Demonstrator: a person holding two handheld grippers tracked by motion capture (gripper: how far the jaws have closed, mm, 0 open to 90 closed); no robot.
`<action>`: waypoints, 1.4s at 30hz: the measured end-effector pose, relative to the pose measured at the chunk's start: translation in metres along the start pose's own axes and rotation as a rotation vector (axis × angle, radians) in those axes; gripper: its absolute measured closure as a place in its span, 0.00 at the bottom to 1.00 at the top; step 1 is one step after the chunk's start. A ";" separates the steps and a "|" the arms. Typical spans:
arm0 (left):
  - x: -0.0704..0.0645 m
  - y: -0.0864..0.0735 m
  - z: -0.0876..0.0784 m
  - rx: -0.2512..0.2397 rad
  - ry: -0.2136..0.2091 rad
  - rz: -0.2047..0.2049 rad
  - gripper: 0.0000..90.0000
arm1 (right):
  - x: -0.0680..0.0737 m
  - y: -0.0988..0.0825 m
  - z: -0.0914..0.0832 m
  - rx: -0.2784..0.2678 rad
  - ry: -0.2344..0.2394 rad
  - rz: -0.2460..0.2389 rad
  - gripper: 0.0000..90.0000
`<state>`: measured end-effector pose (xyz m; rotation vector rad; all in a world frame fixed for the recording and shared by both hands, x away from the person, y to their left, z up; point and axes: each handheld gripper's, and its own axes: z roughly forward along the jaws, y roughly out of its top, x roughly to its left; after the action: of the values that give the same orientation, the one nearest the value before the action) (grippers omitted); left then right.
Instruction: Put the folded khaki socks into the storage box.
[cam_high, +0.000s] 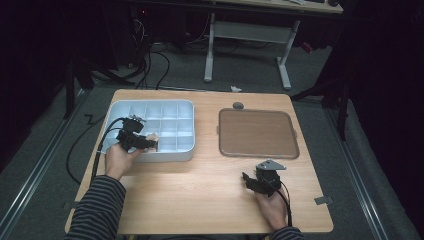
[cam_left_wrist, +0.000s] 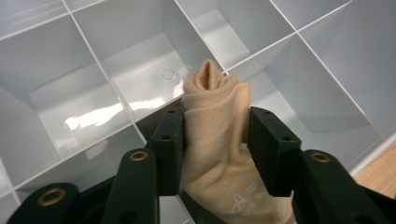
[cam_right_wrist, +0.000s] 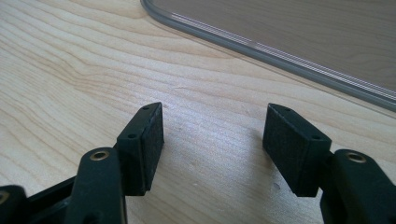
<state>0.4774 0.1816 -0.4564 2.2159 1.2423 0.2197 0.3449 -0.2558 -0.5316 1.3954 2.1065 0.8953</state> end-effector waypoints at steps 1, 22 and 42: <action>0.002 -0.001 -0.001 -0.008 -0.009 -0.018 0.66 | 0.000 0.000 0.000 0.000 0.000 -0.001 0.42; 0.006 -0.007 0.021 0.058 -0.001 -0.036 0.79 | 0.000 0.000 0.000 0.001 0.001 0.000 0.42; -0.003 -0.011 -0.014 -0.083 0.010 -0.036 0.52 | 0.000 0.000 0.000 0.001 0.004 -0.004 0.42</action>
<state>0.4617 0.1894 -0.4510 2.1228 1.2553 0.2633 0.3449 -0.2556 -0.5316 1.3910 2.1122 0.8962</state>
